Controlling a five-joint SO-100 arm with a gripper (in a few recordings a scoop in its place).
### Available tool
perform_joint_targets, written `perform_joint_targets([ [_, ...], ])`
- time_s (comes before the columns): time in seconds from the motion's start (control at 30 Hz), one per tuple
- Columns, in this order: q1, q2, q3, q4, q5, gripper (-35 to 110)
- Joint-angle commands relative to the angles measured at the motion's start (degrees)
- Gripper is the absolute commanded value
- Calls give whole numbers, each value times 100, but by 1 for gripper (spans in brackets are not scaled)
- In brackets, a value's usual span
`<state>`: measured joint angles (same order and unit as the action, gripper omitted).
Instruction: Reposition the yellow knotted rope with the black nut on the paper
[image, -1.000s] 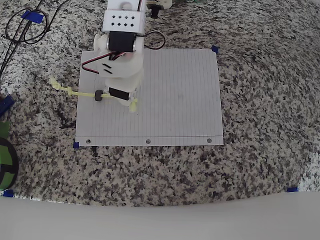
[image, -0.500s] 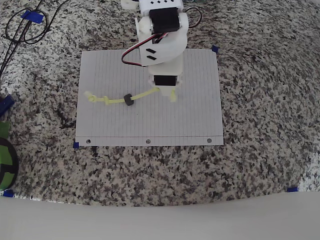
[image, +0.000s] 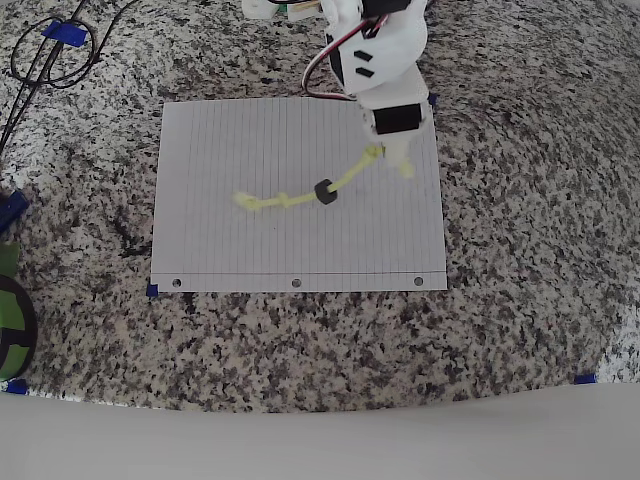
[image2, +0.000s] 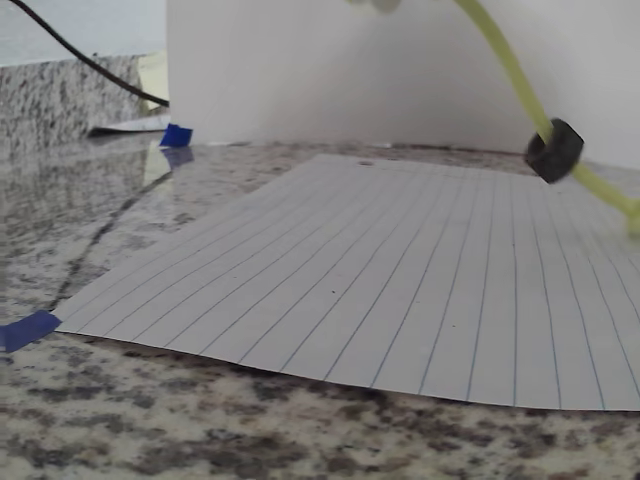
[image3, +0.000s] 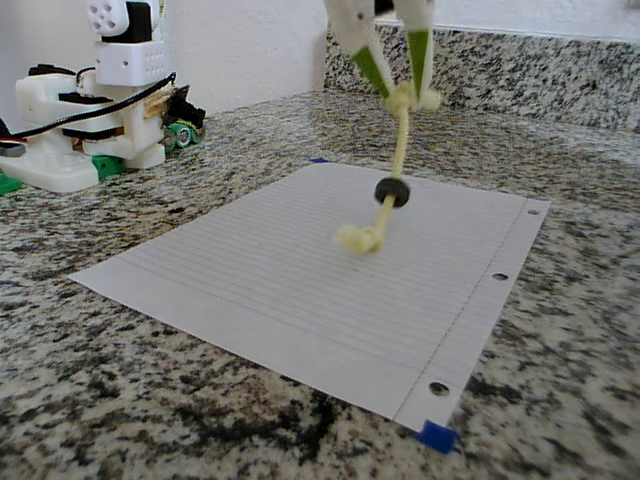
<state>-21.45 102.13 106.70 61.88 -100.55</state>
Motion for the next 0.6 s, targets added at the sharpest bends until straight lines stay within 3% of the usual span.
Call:
perform_joint_targets([
  [0.0, 35, 589, -35, -79, 44, 0],
  [0.57, 193, 2733, -35, 62, 44, 0],
])
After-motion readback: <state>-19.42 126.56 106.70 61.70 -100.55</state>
